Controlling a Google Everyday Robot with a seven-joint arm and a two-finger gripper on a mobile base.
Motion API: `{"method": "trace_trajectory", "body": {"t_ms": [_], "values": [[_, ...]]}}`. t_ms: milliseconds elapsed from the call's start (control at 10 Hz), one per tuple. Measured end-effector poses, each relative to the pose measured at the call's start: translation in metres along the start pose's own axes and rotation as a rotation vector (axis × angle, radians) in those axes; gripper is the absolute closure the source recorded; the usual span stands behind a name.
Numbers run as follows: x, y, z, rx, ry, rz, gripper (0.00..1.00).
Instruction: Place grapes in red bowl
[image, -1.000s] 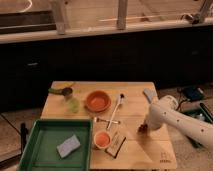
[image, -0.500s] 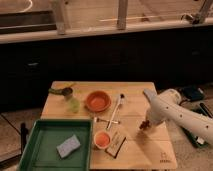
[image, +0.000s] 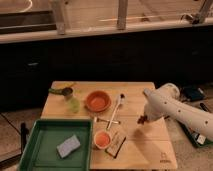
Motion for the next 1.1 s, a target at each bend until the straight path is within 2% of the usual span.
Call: {"method": "trace_trajectory", "body": {"t_ms": [300,700,900,1100], "values": [[-0.005,-0.016,-0.012,0.017,0.008,-0.018,0.99],[-0.028,-0.048,-0.034,0.041,0.02,-0.062,0.99],[-0.031,-0.058,-0.04,0.045,0.03,-0.082,0.99],[-0.045,-0.075,-0.048,0.055,0.035,-0.112,0.99]]}}
